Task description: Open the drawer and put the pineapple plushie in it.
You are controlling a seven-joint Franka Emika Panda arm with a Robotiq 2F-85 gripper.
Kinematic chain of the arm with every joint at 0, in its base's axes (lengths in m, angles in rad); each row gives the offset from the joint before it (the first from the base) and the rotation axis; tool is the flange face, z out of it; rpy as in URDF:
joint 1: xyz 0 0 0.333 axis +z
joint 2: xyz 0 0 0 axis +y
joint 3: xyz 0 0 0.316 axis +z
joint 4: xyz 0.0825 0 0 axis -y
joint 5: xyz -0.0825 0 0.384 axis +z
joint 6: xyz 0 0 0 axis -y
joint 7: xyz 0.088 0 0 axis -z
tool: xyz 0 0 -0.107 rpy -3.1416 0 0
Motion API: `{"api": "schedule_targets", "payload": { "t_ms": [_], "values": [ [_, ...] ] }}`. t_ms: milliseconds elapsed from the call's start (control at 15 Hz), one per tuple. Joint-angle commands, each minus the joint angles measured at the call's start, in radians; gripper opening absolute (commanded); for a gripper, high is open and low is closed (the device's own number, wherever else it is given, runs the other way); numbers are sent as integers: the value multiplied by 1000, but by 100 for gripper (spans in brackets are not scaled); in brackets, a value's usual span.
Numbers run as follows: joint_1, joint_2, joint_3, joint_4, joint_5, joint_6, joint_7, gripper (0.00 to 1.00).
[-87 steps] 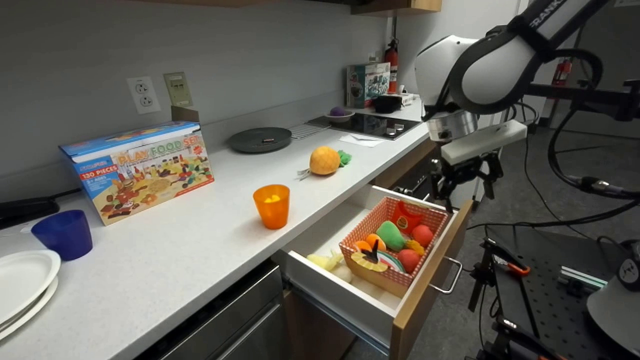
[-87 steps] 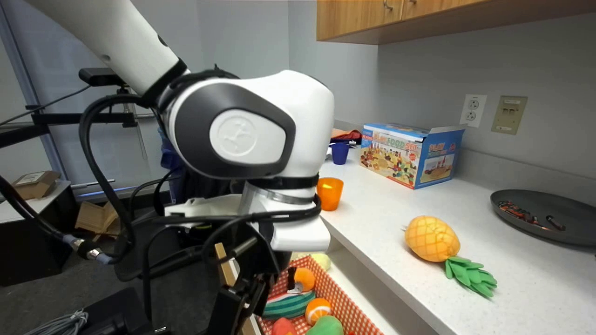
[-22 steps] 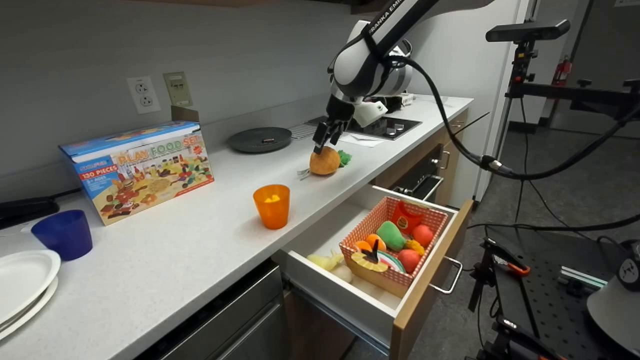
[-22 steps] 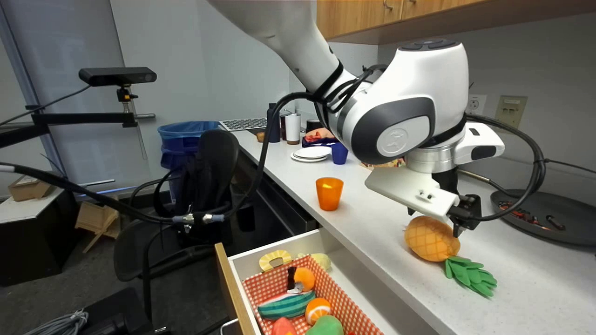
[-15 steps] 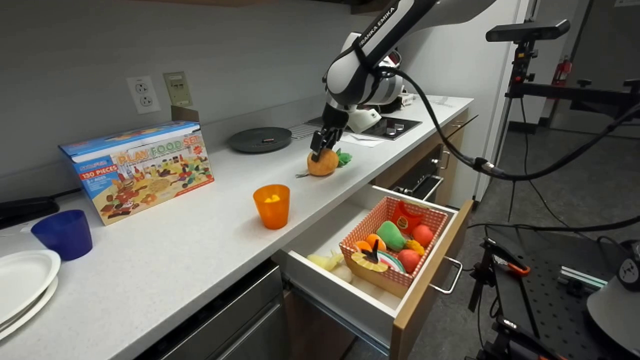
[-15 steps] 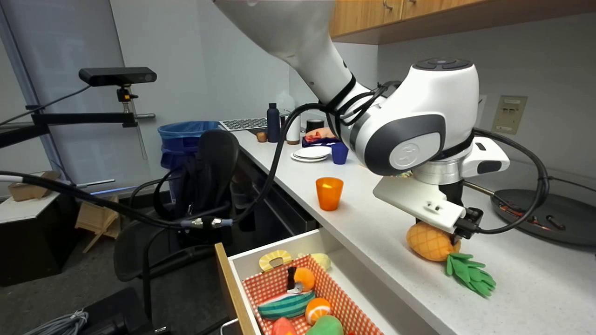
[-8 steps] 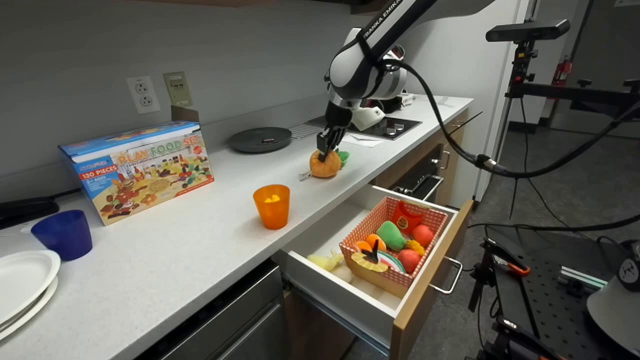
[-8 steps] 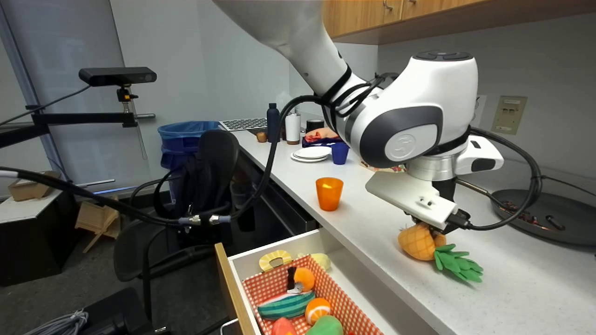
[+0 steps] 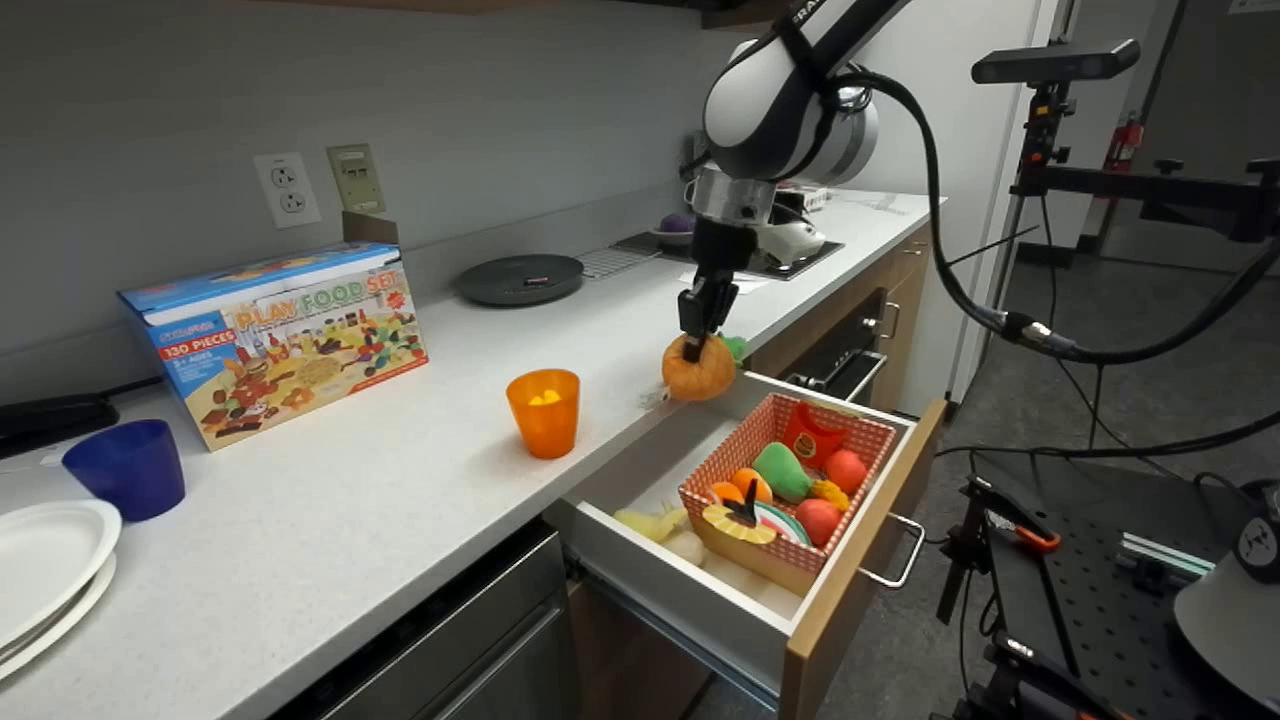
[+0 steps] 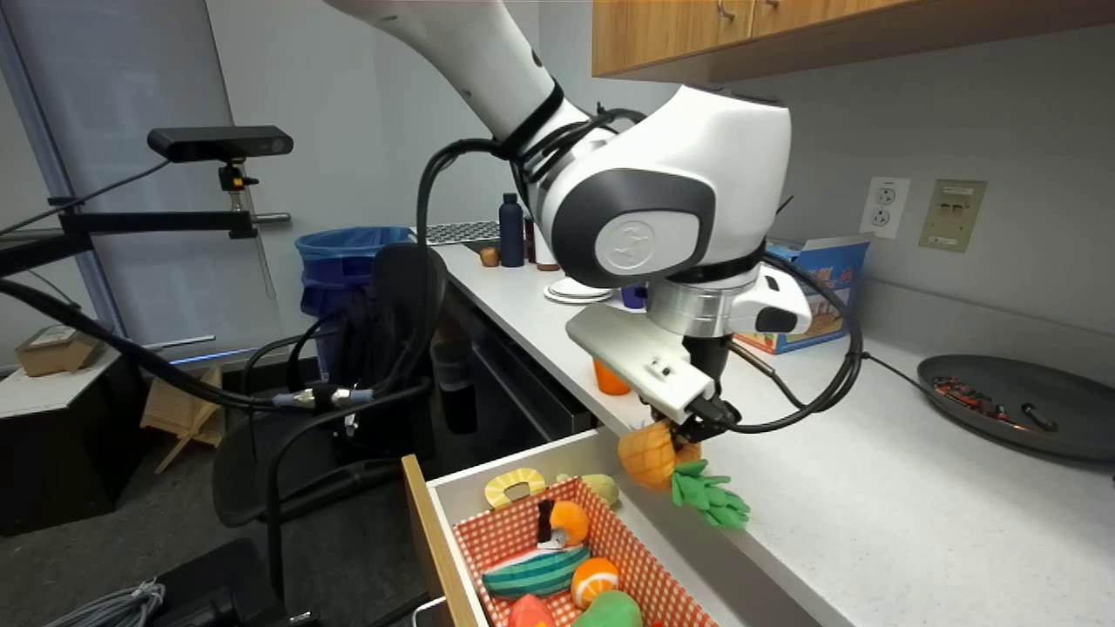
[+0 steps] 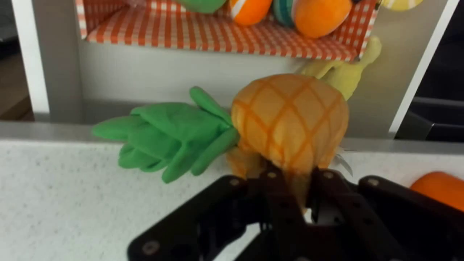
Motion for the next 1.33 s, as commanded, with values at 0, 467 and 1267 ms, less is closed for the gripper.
{"api": "schedule_targets", "payload": {
  "t_ms": [0,467,1267],
  "values": [
    [47,-111,-37,-152,51,-44,-12,4],
    [84,-116,-91,-286,75,-4,-13,4],
    [89,-8,-103,-277,-1,217,13,49]
  ]
}}
